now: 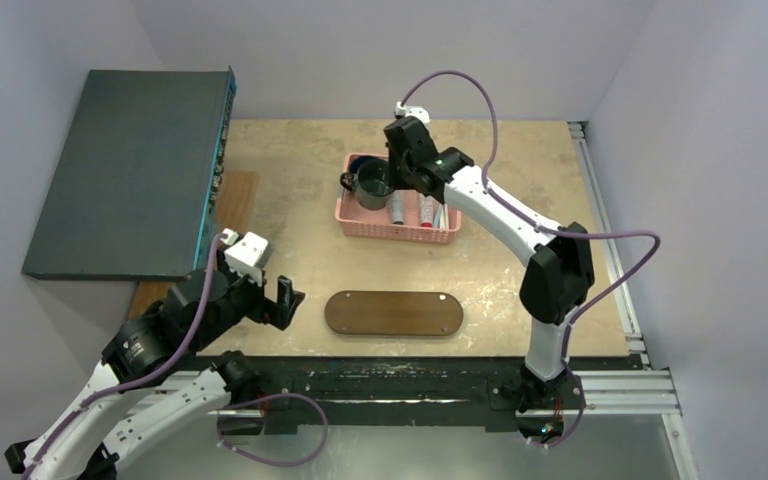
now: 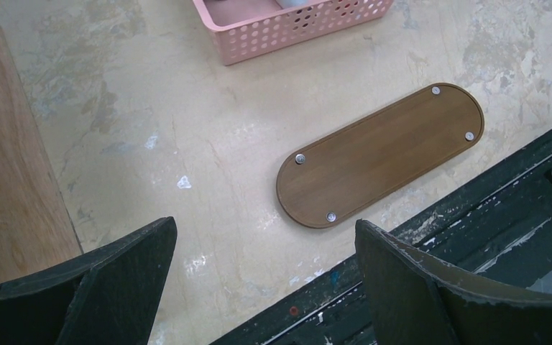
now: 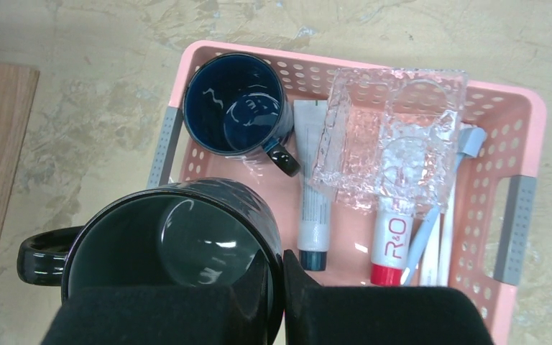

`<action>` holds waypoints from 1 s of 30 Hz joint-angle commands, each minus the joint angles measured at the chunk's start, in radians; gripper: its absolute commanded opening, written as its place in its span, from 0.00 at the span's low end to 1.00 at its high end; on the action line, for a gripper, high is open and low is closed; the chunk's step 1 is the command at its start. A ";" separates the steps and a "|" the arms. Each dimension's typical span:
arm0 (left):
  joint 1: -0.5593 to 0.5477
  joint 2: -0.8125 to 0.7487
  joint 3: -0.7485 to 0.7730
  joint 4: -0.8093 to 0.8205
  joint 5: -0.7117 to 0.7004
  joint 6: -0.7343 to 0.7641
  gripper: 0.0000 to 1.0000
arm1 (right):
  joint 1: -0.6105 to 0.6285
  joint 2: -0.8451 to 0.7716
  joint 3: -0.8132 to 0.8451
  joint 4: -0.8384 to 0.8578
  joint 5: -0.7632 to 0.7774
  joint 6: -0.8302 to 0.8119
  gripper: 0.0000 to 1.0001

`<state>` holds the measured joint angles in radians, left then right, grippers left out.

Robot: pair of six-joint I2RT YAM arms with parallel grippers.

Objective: Prepare toiletry sets of a toothbrush and toothpaste on the tray

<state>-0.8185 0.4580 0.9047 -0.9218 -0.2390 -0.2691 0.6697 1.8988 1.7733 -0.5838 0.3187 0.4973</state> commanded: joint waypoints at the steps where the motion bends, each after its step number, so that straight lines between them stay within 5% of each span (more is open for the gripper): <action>1: 0.003 -0.005 -0.003 0.030 -0.027 0.002 0.95 | 0.019 -0.125 -0.020 0.020 -0.021 -0.052 0.00; 17: 0.003 -0.016 0.002 0.015 -0.086 -0.006 0.94 | 0.197 -0.274 -0.221 -0.034 -0.056 -0.132 0.00; 30: 0.004 -0.027 0.000 0.013 -0.110 -0.009 0.95 | 0.299 -0.355 -0.428 0.023 -0.084 -0.028 0.00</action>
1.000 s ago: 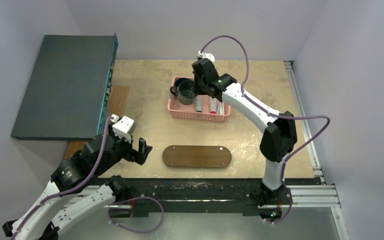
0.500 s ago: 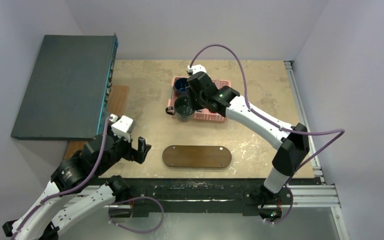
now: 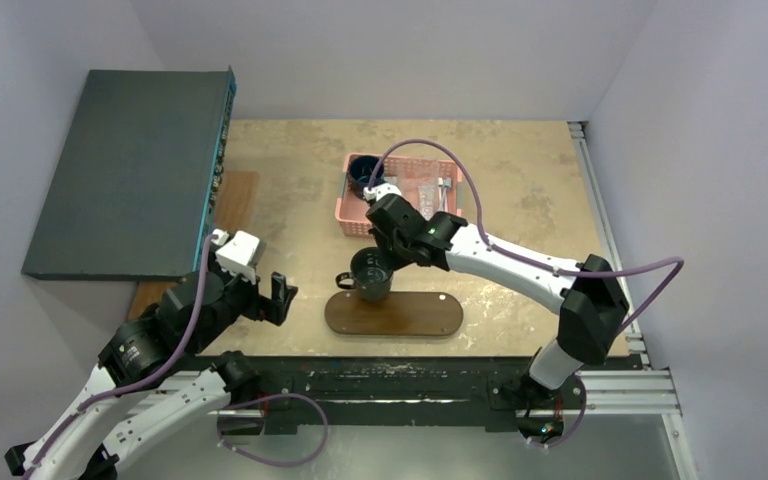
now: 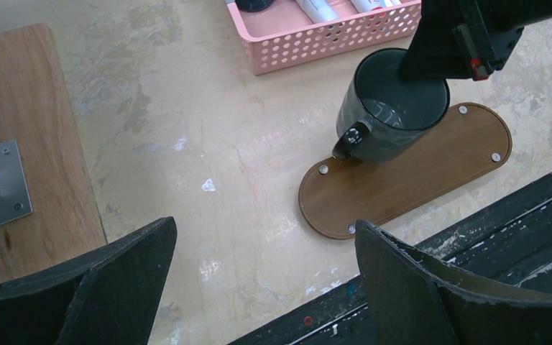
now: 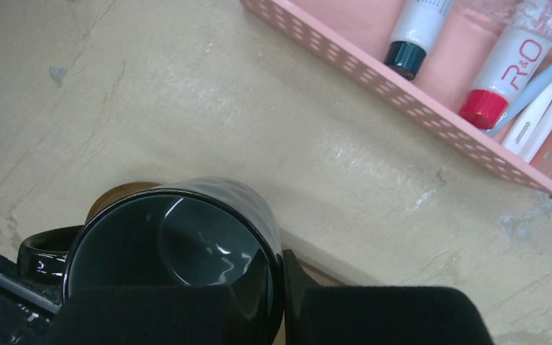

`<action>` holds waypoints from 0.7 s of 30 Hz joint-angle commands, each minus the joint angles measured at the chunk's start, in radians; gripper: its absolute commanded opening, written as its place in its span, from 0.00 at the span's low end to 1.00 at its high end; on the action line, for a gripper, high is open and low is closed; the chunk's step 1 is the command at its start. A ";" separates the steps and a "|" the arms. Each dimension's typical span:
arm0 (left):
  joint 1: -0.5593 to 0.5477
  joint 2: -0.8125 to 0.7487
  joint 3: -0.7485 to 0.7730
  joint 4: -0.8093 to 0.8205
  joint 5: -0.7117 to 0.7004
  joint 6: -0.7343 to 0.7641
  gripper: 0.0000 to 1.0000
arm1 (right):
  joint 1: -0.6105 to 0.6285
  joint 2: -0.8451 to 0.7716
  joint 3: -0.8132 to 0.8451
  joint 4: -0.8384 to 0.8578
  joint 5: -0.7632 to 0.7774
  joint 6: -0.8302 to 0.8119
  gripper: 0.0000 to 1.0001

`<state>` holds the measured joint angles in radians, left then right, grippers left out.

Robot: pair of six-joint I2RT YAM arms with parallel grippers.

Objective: Prepare toiletry sets of a toothbrush and toothpaste on the tray

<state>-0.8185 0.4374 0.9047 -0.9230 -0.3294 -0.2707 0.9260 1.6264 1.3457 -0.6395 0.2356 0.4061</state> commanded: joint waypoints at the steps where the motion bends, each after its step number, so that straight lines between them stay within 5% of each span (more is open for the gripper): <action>1: 0.004 -0.006 0.001 0.015 -0.020 -0.007 0.95 | 0.055 -0.084 -0.006 0.077 0.009 0.075 0.00; 21: 0.005 -0.003 0.005 0.003 -0.052 -0.020 0.94 | 0.194 -0.014 -0.003 0.096 0.133 0.257 0.00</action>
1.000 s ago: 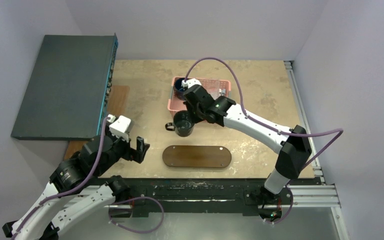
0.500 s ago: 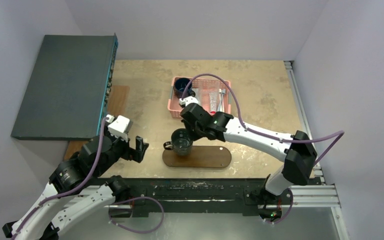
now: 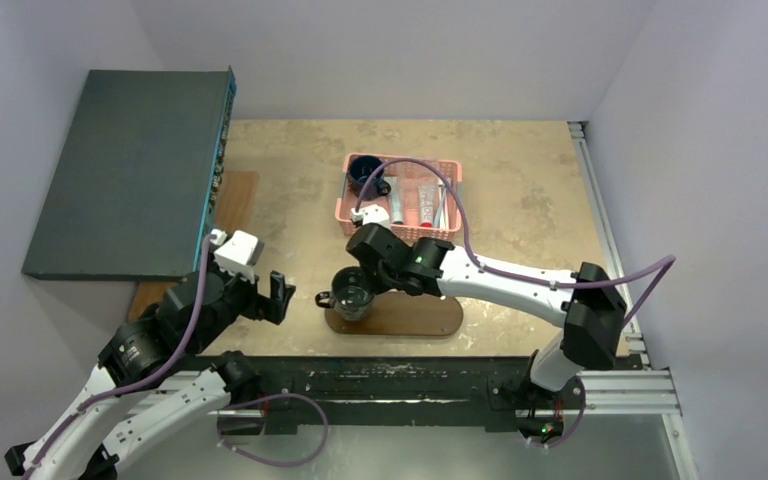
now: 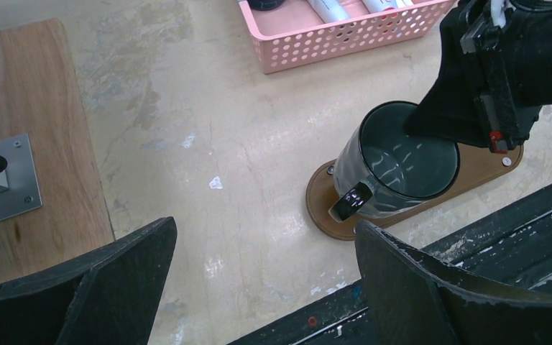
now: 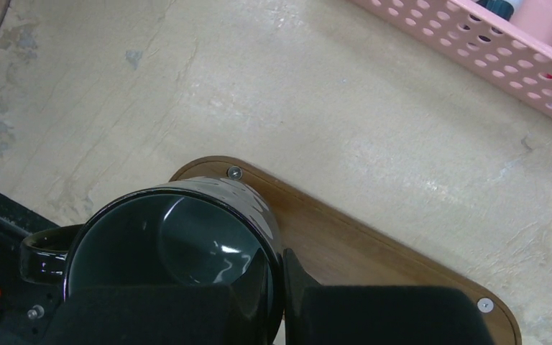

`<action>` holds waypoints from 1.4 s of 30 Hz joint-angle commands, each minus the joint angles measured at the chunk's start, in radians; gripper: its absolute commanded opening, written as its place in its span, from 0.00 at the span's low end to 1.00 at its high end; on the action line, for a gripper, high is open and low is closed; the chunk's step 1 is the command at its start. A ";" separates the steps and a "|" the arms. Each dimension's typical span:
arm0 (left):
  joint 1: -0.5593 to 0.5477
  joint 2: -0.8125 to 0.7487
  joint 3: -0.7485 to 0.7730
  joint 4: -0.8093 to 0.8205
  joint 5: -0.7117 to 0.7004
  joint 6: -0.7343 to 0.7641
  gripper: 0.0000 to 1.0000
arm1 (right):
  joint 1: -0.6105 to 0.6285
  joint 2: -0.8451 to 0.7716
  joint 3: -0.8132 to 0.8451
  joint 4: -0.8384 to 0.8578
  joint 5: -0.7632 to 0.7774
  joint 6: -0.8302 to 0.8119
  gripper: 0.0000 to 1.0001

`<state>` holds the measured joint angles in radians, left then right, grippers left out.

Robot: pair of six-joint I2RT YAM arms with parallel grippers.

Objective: Prepare toiletry sets of a toothbrush and toothpaste on the tray

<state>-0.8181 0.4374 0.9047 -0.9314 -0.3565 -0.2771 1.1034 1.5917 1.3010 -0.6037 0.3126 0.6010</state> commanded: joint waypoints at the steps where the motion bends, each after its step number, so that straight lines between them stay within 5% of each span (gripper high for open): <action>1: 0.004 -0.004 0.005 0.010 -0.025 -0.014 0.95 | 0.019 0.030 0.047 0.056 0.059 0.064 0.00; 42: 0.005 -0.032 0.005 0.008 -0.019 -0.015 0.94 | 0.071 0.163 0.124 0.023 0.104 0.095 0.00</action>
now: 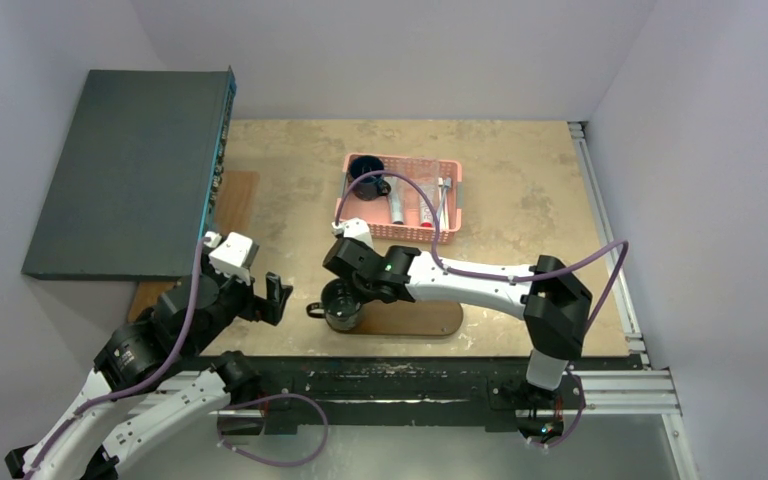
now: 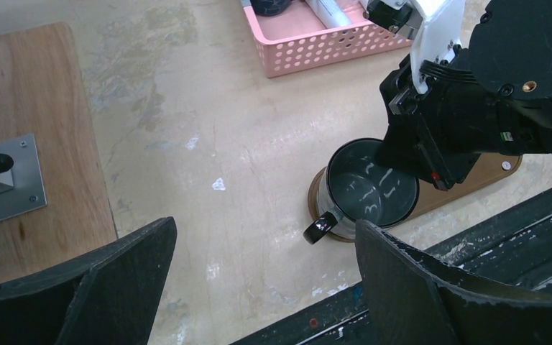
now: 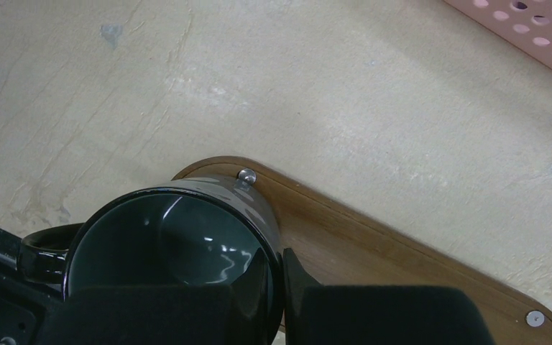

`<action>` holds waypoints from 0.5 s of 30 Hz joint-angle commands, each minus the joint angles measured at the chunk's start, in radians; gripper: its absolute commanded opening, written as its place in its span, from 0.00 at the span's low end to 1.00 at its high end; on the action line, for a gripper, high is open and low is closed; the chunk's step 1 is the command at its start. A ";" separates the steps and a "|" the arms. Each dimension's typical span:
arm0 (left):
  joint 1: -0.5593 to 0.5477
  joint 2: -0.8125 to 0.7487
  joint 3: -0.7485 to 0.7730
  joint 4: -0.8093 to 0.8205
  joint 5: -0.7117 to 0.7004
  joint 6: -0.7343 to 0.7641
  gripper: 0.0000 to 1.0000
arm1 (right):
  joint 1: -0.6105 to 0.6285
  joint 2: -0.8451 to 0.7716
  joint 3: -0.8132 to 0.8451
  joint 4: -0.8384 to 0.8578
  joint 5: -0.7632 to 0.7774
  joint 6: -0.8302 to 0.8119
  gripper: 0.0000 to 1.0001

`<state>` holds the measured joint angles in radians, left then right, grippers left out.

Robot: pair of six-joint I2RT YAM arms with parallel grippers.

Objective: Prepare toiletry sets of a toothbrush and toothpaste on the tray

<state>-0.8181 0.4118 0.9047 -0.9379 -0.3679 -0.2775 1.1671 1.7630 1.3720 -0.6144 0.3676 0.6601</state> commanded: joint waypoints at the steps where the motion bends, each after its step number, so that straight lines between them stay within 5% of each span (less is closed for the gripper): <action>1: 0.005 -0.007 0.006 0.013 -0.008 -0.014 0.95 | 0.008 -0.007 0.053 0.034 0.052 0.038 0.00; 13: 0.005 -0.007 0.005 0.012 -0.009 -0.014 0.95 | 0.012 0.003 0.037 0.049 0.050 0.036 0.00; 15: 0.004 -0.006 0.005 0.012 -0.011 -0.014 0.94 | 0.013 0.000 0.035 0.046 0.057 0.038 0.06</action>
<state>-0.8181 0.4118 0.9047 -0.9382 -0.3679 -0.2775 1.1717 1.7668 1.3724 -0.6125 0.3939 0.6731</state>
